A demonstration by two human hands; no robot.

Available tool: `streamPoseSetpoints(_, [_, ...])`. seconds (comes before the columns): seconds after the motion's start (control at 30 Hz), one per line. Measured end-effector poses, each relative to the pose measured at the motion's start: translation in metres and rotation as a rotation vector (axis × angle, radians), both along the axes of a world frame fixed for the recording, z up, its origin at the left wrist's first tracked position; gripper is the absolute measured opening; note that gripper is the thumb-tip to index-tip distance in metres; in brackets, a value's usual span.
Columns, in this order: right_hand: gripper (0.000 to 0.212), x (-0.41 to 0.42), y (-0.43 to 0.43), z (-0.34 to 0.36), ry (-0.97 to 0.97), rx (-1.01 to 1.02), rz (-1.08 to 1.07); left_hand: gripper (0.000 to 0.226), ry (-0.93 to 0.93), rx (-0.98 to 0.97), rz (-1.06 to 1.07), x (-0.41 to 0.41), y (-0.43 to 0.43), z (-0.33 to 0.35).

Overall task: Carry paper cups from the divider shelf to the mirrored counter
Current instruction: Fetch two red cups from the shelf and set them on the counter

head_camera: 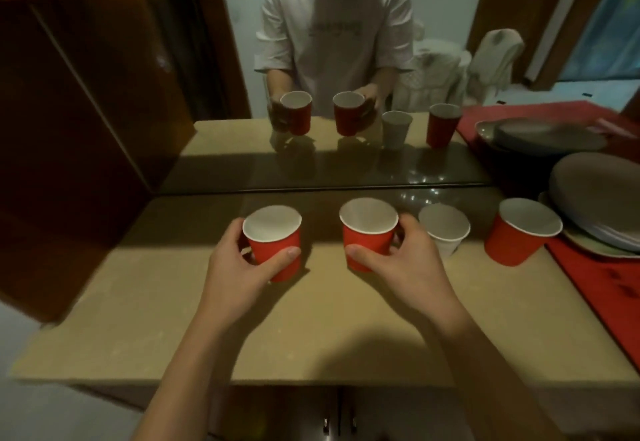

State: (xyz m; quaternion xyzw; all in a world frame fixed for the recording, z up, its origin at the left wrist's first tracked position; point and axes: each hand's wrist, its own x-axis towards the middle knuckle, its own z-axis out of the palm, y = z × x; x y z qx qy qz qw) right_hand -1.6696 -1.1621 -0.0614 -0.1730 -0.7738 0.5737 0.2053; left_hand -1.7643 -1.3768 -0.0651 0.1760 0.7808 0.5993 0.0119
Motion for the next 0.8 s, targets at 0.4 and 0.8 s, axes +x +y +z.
streamPoseSetpoints(0.4, [0.077, -0.029, 0.004, -0.018, -0.078, 0.06, -0.03, 0.075, 0.033, -0.104, -0.02, -0.041, 0.0, -0.009])
streamPoseSetpoints(0.8, [0.063, -0.028, -0.005, -0.017, -0.146, 0.174, -0.067, 0.081, 0.039, -0.328, 0.04, -0.045, -0.008, -0.02])
